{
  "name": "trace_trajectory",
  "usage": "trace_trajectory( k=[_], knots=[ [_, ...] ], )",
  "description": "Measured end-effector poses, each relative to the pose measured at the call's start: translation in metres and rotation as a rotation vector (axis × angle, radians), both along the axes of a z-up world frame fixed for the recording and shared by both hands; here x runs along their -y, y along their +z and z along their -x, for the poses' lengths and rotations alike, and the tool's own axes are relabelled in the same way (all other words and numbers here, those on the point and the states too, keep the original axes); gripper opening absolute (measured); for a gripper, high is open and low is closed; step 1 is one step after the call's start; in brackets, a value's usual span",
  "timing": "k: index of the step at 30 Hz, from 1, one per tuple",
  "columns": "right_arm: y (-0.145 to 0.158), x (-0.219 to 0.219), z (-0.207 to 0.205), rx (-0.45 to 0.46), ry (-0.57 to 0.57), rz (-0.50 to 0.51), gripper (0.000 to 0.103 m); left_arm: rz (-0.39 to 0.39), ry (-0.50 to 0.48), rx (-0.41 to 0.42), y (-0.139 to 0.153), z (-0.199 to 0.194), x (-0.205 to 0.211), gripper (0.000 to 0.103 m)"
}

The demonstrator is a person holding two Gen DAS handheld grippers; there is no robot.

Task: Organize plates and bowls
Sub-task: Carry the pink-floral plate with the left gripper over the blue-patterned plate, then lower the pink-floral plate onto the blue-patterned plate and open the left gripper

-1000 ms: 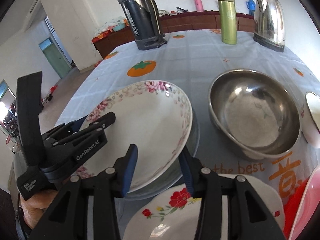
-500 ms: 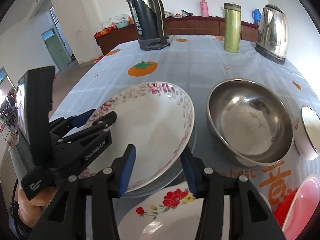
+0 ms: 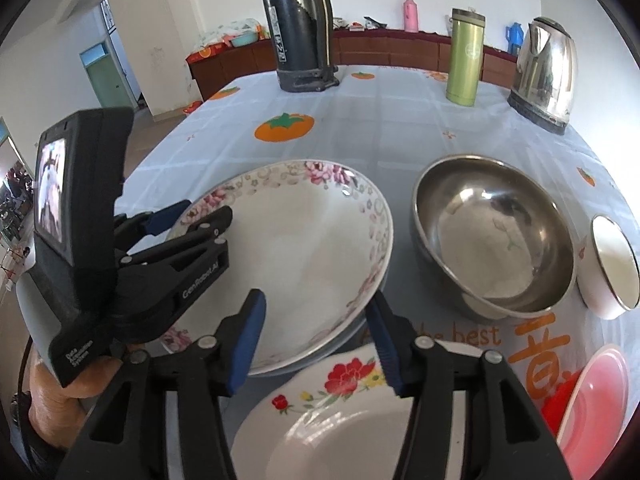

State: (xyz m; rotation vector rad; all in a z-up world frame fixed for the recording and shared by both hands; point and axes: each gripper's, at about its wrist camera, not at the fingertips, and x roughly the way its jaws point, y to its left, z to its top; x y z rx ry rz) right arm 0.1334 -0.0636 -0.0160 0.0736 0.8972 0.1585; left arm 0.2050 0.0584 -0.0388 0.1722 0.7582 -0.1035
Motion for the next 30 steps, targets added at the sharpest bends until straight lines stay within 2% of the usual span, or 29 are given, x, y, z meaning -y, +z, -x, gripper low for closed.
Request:
trace_trajectory(
  k=[4, 13, 17, 21, 26, 30],
  knots=[
    [-0.002, 0.003, 0.001, -0.013, 0.000, -0.014, 0.058, -0.028, 0.005, 0.006, 0.000, -0.001, 0.003, 0.043],
    [0.012, 0.003, 0.019, 0.078, 0.003, -0.015, 0.059, -0.063, 0.032, 0.025, 0.001, 0.001, 0.005, 0.043],
    [0.016, 0.015, 0.022, 0.114, -0.013, -0.093, 0.059, -0.043, 0.056, 0.074, 0.008, 0.009, 0.000, 0.043],
    [0.023, 0.027, 0.028, 0.187, -0.052, -0.136, 0.067, -0.011, 0.094, 0.119, 0.017, 0.018, -0.008, 0.043],
    [0.026, 0.030, 0.031, 0.241, -0.077, -0.107, 0.069, 0.051, 0.105, 0.142, 0.025, 0.032, -0.011, 0.043],
    [0.024, 0.036, 0.032, 0.249, -0.097, -0.090, 0.069, 0.052, 0.093, 0.165, 0.030, 0.047, -0.004, 0.043]
  ],
)
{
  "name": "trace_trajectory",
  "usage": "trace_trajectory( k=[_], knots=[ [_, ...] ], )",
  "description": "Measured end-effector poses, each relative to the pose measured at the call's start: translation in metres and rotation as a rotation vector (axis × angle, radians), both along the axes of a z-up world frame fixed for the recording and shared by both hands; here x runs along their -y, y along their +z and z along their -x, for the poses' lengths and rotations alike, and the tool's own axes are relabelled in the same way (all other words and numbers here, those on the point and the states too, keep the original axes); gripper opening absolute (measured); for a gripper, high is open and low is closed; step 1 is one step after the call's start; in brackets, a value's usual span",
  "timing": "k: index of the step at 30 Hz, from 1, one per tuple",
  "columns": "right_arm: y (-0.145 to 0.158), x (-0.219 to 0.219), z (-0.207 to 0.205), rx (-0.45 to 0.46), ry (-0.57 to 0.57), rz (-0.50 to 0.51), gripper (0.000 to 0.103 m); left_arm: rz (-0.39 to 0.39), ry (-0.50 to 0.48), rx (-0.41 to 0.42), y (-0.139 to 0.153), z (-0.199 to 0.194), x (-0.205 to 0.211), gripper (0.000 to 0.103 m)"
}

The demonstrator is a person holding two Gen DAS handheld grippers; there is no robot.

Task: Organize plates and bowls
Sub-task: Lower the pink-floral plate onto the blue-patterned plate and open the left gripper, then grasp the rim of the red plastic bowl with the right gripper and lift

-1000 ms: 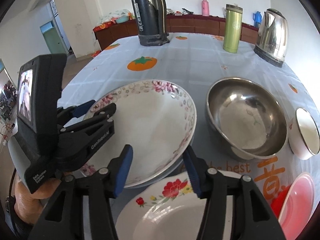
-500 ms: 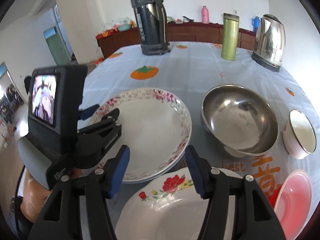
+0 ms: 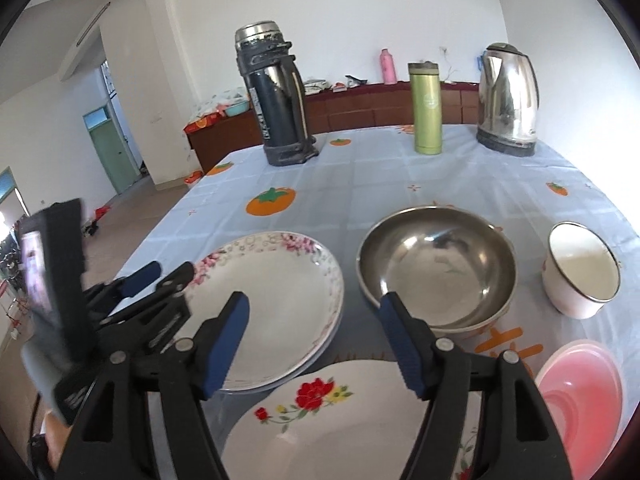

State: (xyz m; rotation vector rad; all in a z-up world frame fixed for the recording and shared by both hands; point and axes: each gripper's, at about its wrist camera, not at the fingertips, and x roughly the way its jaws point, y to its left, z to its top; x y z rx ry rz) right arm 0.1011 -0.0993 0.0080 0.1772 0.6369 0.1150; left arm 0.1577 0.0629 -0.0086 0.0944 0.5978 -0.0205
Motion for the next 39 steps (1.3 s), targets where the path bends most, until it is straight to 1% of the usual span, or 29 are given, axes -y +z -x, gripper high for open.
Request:
trace_trajectory(
  k=[4, 11, 13, 14, 20, 23, 29, 33, 36, 39],
  knots=[
    [0.000, 0.010, 0.002, 0.022, -0.040, 0.010, 0.069, -0.005, -0.023, 0.021, 0.003, 0.019, 0.010, 0.043],
    [0.004, 0.032, 0.013, 0.069, -0.089, -0.033, 0.069, 0.046, -0.060, 0.032, 0.005, 0.046, 0.019, 0.044],
    [0.005, 0.038, 0.017, 0.090, -0.100, -0.045, 0.069, 0.059, -0.068, 0.033, 0.004, 0.051, 0.019, 0.045],
    [0.006, 0.042, 0.021, 0.103, -0.108, -0.052, 0.069, 0.063, -0.072, 0.032, 0.003, 0.053, 0.020, 0.049],
    [0.009, 0.066, 0.042, 0.173, -0.171, -0.110, 0.070, 0.042, -0.097, 0.037, 0.001, 0.061, 0.029, 0.050],
    [0.008, 0.076, 0.053, 0.194, -0.195, -0.127, 0.073, 0.048, -0.123, 0.026, -0.002, 0.064, 0.031, 0.050],
    [0.005, 0.086, 0.069, 0.218, -0.220, -0.138, 0.074, 0.049, -0.144, 0.031, -0.003, 0.071, 0.035, 0.050],
    [0.003, 0.086, 0.077, 0.223, -0.212, -0.126, 0.074, 0.048, -0.155, 0.028, -0.006, 0.077, 0.038, 0.050],
    [0.001, 0.085, 0.083, 0.225, -0.208, -0.125, 0.074, 0.023, -0.151, 0.045, -0.006, 0.081, 0.041, 0.050],
    [0.000, 0.083, 0.090, 0.235, -0.209, -0.118, 0.074, 0.034, -0.145, 0.058, -0.004, 0.085, 0.039, 0.050]
  ],
)
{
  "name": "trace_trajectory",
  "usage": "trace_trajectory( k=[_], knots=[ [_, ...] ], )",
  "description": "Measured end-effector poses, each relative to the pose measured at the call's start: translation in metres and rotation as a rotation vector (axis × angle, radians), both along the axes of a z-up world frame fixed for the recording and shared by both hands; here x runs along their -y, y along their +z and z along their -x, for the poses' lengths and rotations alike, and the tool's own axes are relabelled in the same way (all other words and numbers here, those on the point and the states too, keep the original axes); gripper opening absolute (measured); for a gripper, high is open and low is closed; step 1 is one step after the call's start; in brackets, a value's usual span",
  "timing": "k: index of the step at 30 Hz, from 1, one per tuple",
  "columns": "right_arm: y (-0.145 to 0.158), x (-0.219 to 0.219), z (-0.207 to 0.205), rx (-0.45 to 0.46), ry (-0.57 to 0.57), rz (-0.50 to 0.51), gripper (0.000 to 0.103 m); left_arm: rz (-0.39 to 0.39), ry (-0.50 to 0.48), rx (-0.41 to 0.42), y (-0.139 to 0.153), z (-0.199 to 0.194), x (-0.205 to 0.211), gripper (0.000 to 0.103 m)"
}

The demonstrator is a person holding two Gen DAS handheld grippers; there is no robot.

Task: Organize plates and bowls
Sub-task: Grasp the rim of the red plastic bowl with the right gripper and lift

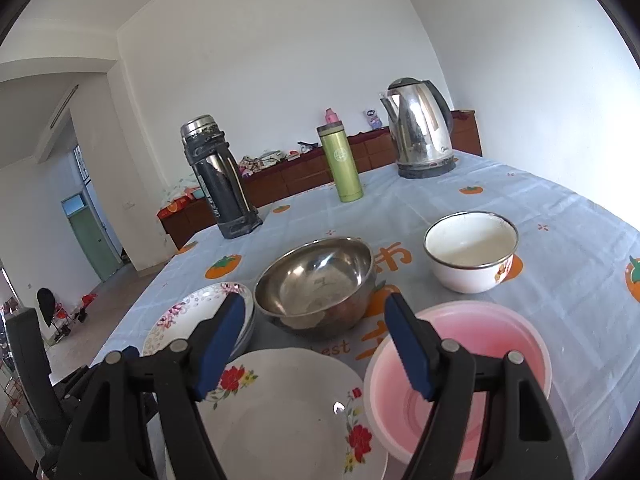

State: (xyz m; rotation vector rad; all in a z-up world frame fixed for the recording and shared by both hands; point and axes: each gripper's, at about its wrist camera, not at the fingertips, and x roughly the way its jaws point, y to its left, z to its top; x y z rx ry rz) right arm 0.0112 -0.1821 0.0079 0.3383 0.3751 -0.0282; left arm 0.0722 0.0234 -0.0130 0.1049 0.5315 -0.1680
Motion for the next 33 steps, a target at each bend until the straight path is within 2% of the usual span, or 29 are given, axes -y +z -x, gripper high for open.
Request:
trace_trajectory(
  k=[4, 7, 9, 11, 19, 22, 29, 33],
  knots=[
    [-0.001, -0.003, 0.008, 0.008, -0.002, 0.020, 0.074, 0.014, 0.012, 0.022, 0.002, 0.006, -0.002, 0.050],
    [0.000, -0.003, 0.013, 0.020, -0.010, 0.030, 0.078, 0.009, 0.022, 0.045, 0.003, 0.011, -0.002, 0.051],
    [0.000, -0.002, 0.016, 0.026, -0.015, 0.038, 0.078, 0.004, 0.027, 0.059, 0.004, 0.014, -0.002, 0.061],
    [-0.001, -0.002, 0.019, 0.027, -0.013, 0.042, 0.078, -0.003, 0.033, 0.077, 0.005, 0.017, -0.001, 0.065],
    [0.001, -0.006, 0.031, 0.058, -0.021, 0.085, 0.078, -0.022, 0.040, 0.103, 0.007, 0.023, 0.000, 0.065],
    [-0.001, -0.007, 0.037, 0.059, -0.027, 0.104, 0.078, -0.023, 0.048, 0.107, 0.007, 0.024, 0.000, 0.074],
    [-0.002, -0.005, 0.050, 0.067, -0.042, 0.111, 0.078, -0.030, 0.054, 0.122, 0.008, 0.031, 0.000, 0.075],
    [-0.006, 0.001, 0.055, 0.041, -0.037, 0.089, 0.078, -0.019, 0.056, 0.114, 0.008, 0.031, -0.001, 0.075]
  ],
)
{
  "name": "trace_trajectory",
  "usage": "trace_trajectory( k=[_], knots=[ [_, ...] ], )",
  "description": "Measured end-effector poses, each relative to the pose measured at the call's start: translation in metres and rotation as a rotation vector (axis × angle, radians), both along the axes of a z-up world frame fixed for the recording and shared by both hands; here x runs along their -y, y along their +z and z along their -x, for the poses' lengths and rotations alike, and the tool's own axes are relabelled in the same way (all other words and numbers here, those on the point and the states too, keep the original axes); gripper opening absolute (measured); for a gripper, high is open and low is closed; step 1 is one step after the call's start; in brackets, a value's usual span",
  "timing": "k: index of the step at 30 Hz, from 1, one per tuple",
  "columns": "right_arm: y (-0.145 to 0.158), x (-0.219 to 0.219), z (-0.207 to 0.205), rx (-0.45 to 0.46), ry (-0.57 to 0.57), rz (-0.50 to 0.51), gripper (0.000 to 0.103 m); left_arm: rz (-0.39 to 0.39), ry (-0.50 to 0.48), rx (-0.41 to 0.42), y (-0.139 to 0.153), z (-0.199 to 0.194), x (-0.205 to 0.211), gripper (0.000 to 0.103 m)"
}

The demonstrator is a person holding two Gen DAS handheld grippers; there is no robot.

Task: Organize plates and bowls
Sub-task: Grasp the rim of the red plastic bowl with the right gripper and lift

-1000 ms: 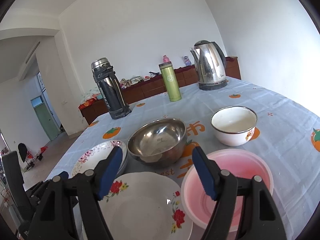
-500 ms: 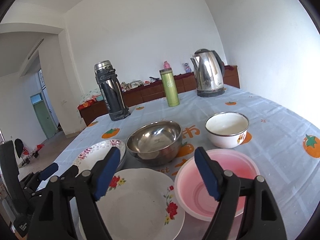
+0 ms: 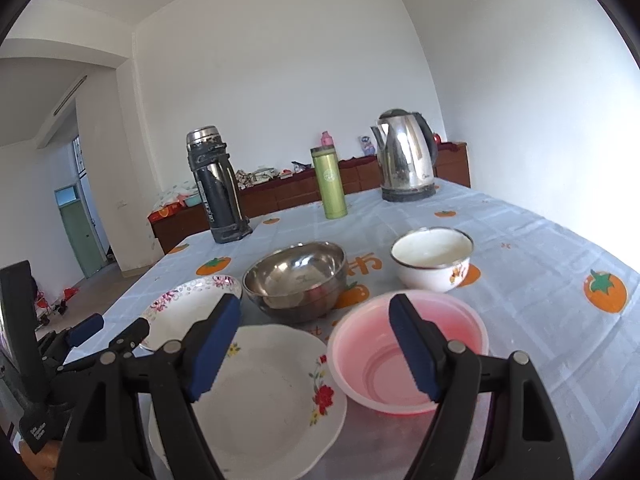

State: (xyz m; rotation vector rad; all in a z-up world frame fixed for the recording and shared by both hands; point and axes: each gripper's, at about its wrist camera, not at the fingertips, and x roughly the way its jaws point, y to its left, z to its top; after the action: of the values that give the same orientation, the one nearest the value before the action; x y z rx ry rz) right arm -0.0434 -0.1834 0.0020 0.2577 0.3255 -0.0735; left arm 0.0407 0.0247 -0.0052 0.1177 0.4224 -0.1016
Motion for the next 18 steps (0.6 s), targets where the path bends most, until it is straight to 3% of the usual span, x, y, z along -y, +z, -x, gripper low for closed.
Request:
trace_trajectory(
  k=[9, 14, 18],
  knots=[
    [-0.016, 0.021, 0.016, -0.099, 0.006, -0.079, 0.079, 0.030, -0.035, -0.065, -0.003, 0.007, -0.002, 0.075],
    [-0.019, 0.016, 0.020, -0.178, 0.011, -0.046, 0.077, 0.034, -0.052, -0.113, -0.007, 0.014, 0.002, 0.075],
    [-0.022, 0.010, 0.020, -0.226, 0.029, -0.017, 0.069, 0.042, -0.069, -0.155, -0.011, 0.018, 0.003, 0.075]
  ],
)
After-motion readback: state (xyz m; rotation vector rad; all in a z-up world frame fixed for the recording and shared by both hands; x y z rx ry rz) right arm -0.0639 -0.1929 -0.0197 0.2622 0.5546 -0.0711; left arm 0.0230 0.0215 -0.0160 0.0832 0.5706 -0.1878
